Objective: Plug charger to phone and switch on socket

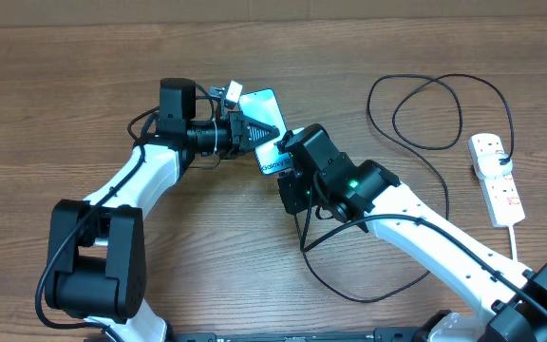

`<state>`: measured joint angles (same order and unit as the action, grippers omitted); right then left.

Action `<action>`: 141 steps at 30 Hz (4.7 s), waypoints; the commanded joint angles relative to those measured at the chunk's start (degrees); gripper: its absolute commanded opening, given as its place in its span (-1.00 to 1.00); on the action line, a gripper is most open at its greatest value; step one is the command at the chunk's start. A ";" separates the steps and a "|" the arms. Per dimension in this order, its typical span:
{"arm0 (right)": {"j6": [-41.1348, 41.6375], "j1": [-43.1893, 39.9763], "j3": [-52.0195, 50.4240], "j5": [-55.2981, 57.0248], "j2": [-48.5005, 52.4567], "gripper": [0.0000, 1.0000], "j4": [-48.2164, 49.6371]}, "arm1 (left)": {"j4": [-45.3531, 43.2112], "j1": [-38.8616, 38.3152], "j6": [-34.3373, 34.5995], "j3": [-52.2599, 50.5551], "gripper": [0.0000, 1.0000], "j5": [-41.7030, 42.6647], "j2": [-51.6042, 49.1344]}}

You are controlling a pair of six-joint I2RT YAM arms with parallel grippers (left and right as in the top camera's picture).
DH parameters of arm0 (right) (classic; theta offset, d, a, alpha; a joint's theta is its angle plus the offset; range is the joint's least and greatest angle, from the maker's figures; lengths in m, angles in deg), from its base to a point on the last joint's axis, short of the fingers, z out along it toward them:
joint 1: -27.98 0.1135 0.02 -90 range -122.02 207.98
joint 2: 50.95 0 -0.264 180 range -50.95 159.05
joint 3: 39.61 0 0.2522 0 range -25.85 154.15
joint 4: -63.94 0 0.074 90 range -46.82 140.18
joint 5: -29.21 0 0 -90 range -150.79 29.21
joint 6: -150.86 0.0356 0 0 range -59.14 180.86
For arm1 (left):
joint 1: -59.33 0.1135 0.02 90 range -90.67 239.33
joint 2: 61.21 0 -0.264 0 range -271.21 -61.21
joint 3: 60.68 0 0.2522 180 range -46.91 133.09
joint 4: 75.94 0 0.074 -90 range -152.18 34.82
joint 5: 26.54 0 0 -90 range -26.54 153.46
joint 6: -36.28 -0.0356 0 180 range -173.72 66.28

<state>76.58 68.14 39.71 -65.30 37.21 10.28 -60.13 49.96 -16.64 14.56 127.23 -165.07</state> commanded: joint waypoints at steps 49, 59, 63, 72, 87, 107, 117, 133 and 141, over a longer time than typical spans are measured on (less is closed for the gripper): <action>8.33 -0.17 14.38 15.04 -18.01 1.00 -21.94 | 42.97 -6.58 -35.93 11.28 -0.92 -28.44 -0.09; 9.81 -0.15 14.38 14.99 -16.15 1.00 -21.90 | 38.82 -5.20 -35.39 10.91 -0.92 -22.91 -6.08; 9.79 -0.15 14.34 14.97 -15.76 0.99 -21.94 | 38.53 -5.14 -35.41 10.91 -0.92 -18.99 -10.97; 9.79 -0.15 14.34 14.97 -15.47 1.00 -21.86 | 39.17 -3.04 -35.60 10.91 -0.92 -19.17 -14.95; 9.79 -0.15 14.34 14.97 -14.71 0.99 -20.68 | 37.94 -2.27 -29.83 7.48 -0.89 -28.39 -14.95; 9.79 -0.15 14.34 14.99 -14.40 1.00 -18.80 | 25.44 -2.25 -23.15 -4.37 -0.20 -29.53 -14.95; 9.77 -0.15 14.34 14.99 -14.40 1.00 -15.34 | 26.43 -2.21 -23.15 -4.37 0.10 -37.16 -14.95; 9.79 -0.15 14.34 15.02 -8.13 1.00 -9.35 | 30.36 -2.23 -29.20 -4.31 0.26 -44.70 -14.95; 16.39 -0.17 14.34 23.71 -6.64 1.00 -10.51 | 32.26 -2.19 -31.08 -3.58 0.27 -46.34 -14.95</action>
<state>87.99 68.10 52.89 -48.56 30.89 0.14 -29.62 46.92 -45.25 15.04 105.66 -173.70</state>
